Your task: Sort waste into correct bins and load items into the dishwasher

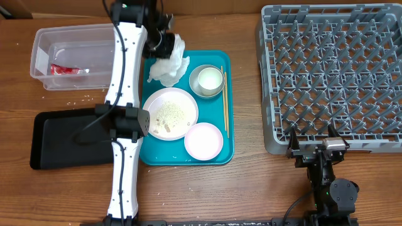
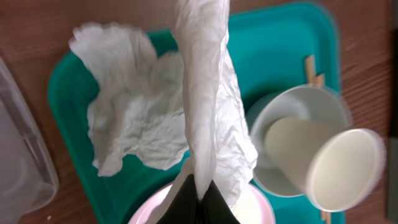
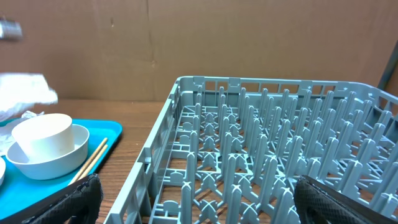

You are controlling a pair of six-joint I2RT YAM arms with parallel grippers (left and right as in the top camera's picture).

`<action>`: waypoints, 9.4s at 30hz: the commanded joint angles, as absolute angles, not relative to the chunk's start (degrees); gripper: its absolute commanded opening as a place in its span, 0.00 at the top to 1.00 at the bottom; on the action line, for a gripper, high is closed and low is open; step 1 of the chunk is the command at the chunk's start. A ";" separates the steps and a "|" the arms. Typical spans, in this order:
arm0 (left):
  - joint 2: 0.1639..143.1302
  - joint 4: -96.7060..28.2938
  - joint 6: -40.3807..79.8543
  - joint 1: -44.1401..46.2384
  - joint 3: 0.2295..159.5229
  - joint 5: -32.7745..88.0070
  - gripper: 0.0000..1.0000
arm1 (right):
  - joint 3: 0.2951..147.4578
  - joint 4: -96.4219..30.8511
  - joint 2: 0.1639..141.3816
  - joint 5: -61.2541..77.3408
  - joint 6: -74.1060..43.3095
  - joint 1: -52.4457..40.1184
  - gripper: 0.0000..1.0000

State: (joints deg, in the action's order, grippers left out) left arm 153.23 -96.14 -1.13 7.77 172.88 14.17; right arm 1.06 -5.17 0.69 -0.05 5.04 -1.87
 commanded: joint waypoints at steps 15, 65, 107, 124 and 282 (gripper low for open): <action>142.21 -93.36 36.53 -8.10 175.30 -10.46 0.94 | 0.47 -4.84 0.23 -0.32 5.41 -1.63 0.00; 142.19 -65.52 8.71 10.31 128.97 0.01 0.26 | 0.47 -4.84 0.23 -0.32 5.41 -1.63 0.00; 133.97 -79.90 47.37 -4.93 152.48 -16.27 0.89 | 0.47 -4.84 0.23 -0.32 5.41 -1.65 0.00; 125.05 -80.03 40.60 -7.90 149.95 -10.46 0.20 | 0.47 -4.84 0.23 -0.32 5.41 -1.63 0.00; 101.25 -96.66 26.35 -18.09 149.71 -16.91 0.00 | 121.60 -66.06 131.98 -10.24 -15.29 -37.98 0.56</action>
